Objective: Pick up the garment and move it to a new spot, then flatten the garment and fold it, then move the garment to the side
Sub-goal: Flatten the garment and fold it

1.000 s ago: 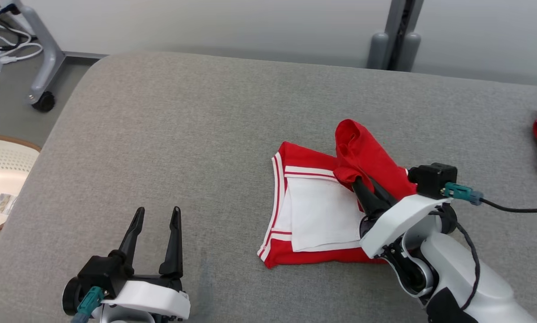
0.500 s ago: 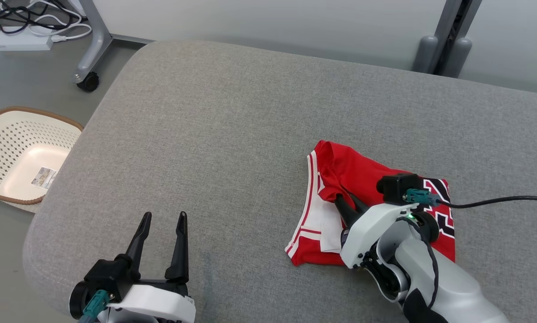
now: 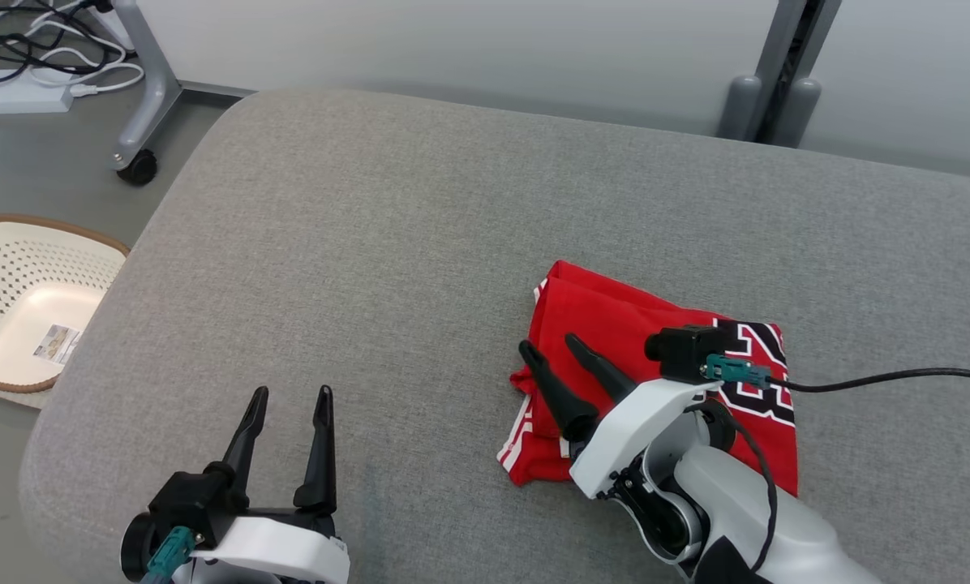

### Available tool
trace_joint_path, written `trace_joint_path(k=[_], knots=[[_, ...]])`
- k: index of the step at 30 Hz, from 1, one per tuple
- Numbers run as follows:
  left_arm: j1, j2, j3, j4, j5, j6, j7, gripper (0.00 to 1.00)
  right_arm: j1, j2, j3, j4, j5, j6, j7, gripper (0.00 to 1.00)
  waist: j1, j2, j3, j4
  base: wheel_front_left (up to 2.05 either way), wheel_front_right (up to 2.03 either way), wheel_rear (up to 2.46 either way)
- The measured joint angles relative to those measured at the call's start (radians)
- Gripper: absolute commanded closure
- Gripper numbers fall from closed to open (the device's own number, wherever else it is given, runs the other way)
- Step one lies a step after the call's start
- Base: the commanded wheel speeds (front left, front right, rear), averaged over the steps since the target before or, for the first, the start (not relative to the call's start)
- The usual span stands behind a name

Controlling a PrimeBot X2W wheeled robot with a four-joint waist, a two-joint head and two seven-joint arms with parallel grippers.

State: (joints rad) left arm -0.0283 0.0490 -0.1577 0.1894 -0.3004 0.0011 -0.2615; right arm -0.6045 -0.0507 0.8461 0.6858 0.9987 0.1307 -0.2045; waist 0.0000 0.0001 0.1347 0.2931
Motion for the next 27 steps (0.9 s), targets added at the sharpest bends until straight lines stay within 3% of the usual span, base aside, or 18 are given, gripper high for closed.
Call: trace_joint_path(k=[6,12,17,27], knots=[[0.002,0.000,0.009,-0.004,0.005,-0.001,0.000,0.00,-0.015,-0.074,-0.041,0.003,-0.100,0.000,-0.053,0.00,0.0000,0.0000,-0.010,-0.055,0.00,0.00,0.00],[-0.018,0.000,0.002,-0.016,0.006,-0.002,0.000,0.00,-0.013,-0.120,-0.239,-0.042,-0.324,0.000,-0.056,0.00,0.0000,0.0000,-0.005,-0.132,0.00,0.00,0.00],[-0.039,0.000,-0.004,-0.013,0.012,-0.003,0.000,0.00,0.073,-0.116,-0.386,-0.128,-0.511,0.000,-0.057,0.00,0.0000,-0.0001,0.001,-0.199,0.00,0.00,0.00],[-0.041,0.000,0.011,-0.020,0.014,0.009,0.000,0.00,0.277,-0.090,-0.576,-0.362,-0.697,0.000,-0.057,0.00,0.0000,0.0000,-0.028,-0.288,0.00,0.00,0.00]])
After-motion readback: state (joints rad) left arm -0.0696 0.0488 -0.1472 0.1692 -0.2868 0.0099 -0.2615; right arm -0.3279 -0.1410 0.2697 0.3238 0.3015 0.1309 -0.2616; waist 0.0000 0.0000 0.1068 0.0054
